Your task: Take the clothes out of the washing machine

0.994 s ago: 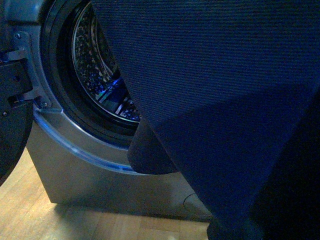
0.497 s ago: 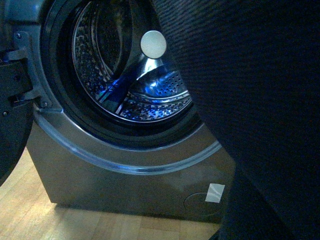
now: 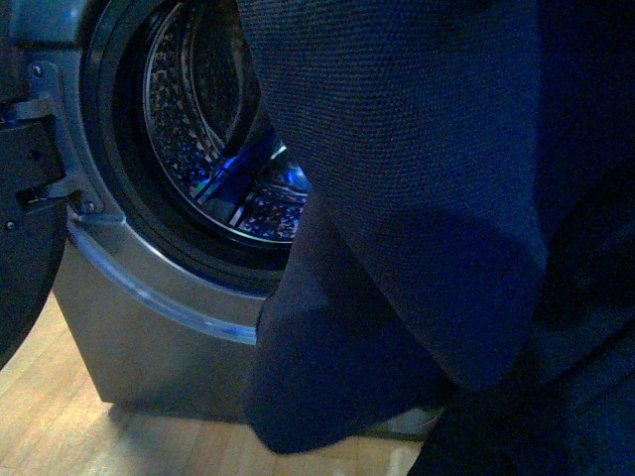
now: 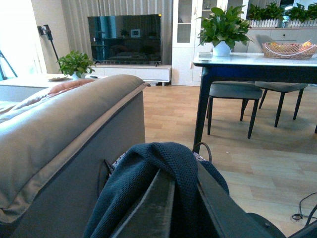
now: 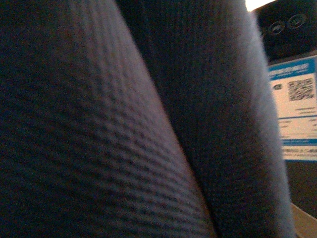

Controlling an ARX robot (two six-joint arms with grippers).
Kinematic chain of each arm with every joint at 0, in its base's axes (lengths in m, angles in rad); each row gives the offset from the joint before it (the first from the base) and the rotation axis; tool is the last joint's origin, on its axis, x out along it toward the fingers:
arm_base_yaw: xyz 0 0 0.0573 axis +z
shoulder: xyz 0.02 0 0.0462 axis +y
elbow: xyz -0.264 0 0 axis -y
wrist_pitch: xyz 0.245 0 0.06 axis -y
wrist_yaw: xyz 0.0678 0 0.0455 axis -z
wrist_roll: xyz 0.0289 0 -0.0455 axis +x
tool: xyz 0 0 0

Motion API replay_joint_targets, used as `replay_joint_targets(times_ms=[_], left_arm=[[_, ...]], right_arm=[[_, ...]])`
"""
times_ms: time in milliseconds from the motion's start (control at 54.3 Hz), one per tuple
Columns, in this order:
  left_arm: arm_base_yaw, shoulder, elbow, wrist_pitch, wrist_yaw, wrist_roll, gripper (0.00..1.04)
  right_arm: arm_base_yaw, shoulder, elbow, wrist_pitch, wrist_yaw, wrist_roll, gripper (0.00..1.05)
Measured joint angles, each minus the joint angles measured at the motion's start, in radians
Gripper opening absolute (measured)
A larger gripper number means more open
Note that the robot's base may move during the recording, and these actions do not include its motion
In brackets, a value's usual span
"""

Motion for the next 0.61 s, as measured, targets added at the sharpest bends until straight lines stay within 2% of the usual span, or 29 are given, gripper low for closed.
replay_joint_targets(times_ms=[129, 147, 184, 294, 460, 607], left_arm=[[0.024, 0.009, 0.016, 0.005, 0.012, -0.008, 0.36], [0.034, 0.013, 0.023, 0.009, 0.016, -0.011, 0.43], [0.039, 0.016, 0.028, 0.012, 0.016, -0.011, 0.5], [0.045, 0.017, 0.029, 0.014, 0.016, -0.012, 0.69], [0.045, 0.019, 0.029, 0.014, 0.016, -0.013, 0.98], [0.045, 0.019, 0.029, 0.014, 0.017, -0.015, 0.98]], right_arm=[[-0.067, 0.02, 0.018, 0.058, 0.033, 0.017, 0.4], [-0.101, 0.026, 0.027, 0.077, 0.04, 0.026, 0.33], [-0.142, 0.029, 0.04, 0.088, 0.041, 0.038, 0.27], [-0.27, 0.033, 0.076, 0.096, 0.016, 0.084, 0.1], [-0.471, 0.045, 0.15, 0.101, -0.087, 0.157, 0.07], [-0.67, 0.085, 0.261, 0.111, -0.17, 0.225, 0.07]])
